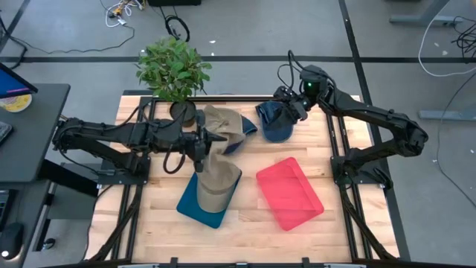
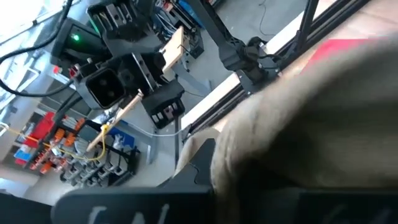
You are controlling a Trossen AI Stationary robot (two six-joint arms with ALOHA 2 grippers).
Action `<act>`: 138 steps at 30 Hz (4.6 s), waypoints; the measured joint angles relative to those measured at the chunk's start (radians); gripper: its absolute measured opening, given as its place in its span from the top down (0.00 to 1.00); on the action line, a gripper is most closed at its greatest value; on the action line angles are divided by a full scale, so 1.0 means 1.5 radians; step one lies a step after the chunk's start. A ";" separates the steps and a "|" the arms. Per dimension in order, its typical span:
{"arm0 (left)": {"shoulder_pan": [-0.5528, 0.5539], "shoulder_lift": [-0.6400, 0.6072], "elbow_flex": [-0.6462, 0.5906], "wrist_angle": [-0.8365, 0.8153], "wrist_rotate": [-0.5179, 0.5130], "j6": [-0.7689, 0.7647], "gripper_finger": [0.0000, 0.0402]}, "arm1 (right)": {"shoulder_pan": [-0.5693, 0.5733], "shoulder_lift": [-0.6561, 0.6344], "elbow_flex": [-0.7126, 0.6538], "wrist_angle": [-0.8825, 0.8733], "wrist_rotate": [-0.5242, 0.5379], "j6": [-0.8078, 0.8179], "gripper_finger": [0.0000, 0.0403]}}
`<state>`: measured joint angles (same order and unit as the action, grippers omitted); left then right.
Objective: Pick & Place hat
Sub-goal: Put the brown cap into the blue bin
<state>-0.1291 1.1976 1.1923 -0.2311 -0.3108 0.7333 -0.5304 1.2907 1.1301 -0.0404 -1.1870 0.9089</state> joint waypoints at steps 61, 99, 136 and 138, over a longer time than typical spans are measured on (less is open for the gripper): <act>-0.080 0.152 0.280 -0.549 0.215 -1.015 0.97 | -0.059 -0.001 0.000 -0.367 0.018 -0.437 0.20; -0.104 0.184 0.281 -0.716 0.408 -0.289 0.97 | -0.045 -0.001 0.000 -0.393 0.172 -0.454 0.20; 0.035 0.367 0.280 -0.694 0.402 0.109 0.97 | 0.069 -0.001 0.000 -0.341 0.280 -0.334 0.20; 0.047 0.373 0.280 -0.686 0.402 0.103 0.97 | 0.069 -0.001 0.000 -0.341 0.281 -0.337 0.20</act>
<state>-0.0593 1.7573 1.6123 -1.2594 0.2916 0.8875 -0.4271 1.2896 1.1297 -0.5518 -0.7662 0.4026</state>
